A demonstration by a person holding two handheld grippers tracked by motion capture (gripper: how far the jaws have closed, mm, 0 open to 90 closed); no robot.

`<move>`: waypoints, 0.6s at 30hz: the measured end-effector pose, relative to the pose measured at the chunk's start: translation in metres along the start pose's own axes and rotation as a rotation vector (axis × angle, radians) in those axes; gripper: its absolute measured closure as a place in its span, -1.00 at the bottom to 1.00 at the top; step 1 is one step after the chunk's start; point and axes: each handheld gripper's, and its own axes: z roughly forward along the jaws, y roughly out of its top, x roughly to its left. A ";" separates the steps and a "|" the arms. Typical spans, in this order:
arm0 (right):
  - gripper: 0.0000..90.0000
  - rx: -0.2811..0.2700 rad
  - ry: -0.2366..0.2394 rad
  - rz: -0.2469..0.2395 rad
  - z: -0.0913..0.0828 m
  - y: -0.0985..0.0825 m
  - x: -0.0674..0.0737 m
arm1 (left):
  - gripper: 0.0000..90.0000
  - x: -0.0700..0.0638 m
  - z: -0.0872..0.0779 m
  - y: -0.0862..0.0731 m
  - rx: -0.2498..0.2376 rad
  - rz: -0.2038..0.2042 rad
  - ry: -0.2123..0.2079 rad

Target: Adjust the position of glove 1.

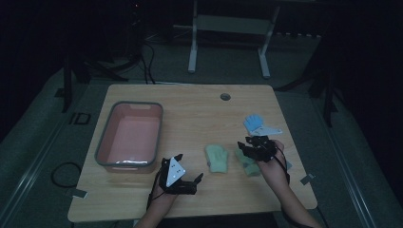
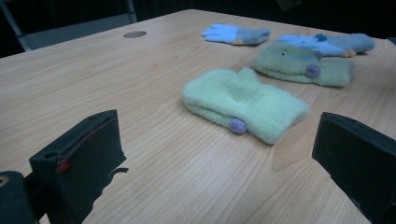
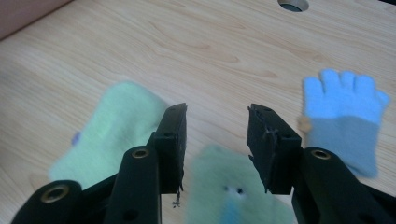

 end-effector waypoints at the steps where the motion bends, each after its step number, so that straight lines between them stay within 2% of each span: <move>1: 0.28 -0.005 0.016 -0.023 -0.004 -0.006 -0.009 | -0.96 0.000 0.000 0.000 0.000 0.000 0.001; 3: 0.31 -0.003 0.043 -0.029 -0.006 -0.011 -0.016 | -0.96 0.000 0.000 0.000 0.002 0.000 0.001; 6: 0.34 -0.004 0.050 -0.047 -0.007 -0.017 -0.023 | -0.96 0.000 0.000 0.000 0.003 0.001 0.002; 7: 0.34 0.004 0.072 -0.035 -0.006 -0.024 -0.029 | -0.96 0.000 0.000 0.000 0.002 0.002 0.002; 9: 0.34 0.021 0.076 -0.031 -0.001 -0.031 -0.033 | -0.96 0.000 0.000 0.000 0.001 0.004 0.000; 12: 0.34 0.036 0.080 -0.013 0.004 -0.040 -0.036 | -0.96 0.000 0.000 0.000 0.004 0.001 0.000; 16: 0.38 0.081 0.104 -0.042 0.021 -0.057 -0.037 | -0.96 0.000 0.000 0.000 0.002 0.000 -0.001; 18: 0.37 0.090 0.103 -0.041 0.023 -0.059 -0.037 | -0.96 0.000 0.000 0.000 0.000 0.000 -0.001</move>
